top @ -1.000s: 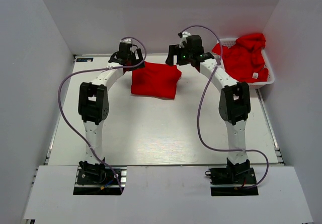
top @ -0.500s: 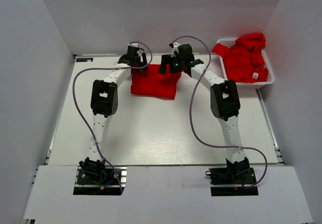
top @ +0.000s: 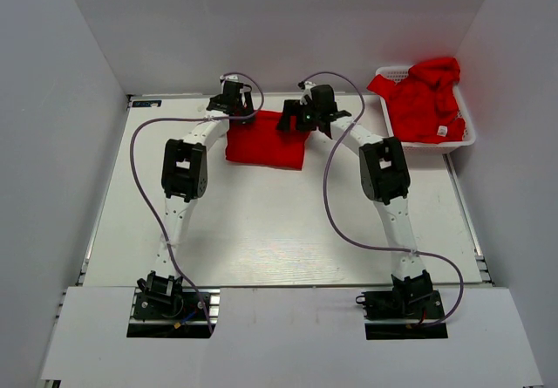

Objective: Fold and stack the t-shirts
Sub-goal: Smooth out wrinkles on the folded tshirt, then put the neatly folded tshirt into the corner of the board with the left arm

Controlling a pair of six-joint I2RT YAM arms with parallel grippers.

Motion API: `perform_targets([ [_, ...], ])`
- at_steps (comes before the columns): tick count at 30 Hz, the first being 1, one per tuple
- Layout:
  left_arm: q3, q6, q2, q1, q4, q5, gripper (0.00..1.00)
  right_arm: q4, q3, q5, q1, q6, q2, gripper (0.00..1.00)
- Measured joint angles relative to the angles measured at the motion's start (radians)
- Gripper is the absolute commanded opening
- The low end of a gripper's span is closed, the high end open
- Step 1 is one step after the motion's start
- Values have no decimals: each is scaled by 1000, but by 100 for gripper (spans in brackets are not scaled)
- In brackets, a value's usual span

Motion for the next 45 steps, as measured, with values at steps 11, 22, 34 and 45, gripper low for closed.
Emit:
perform_targets([
  [11,-5,-10,-51,13,32,105,100,-8,15,-27,-17,-15,-55,90],
  [22,-263,24,-400,11,122,149,100,-20,-236,17,-16,-64,-443,90],
  [34,-327,143,-256,5,130,140,86,-90,-620,229,-17,-135,-732,90],
  [45,-131,232,-104,5,101,42,84,-122,-653,278,-17,-139,-816,90],
])
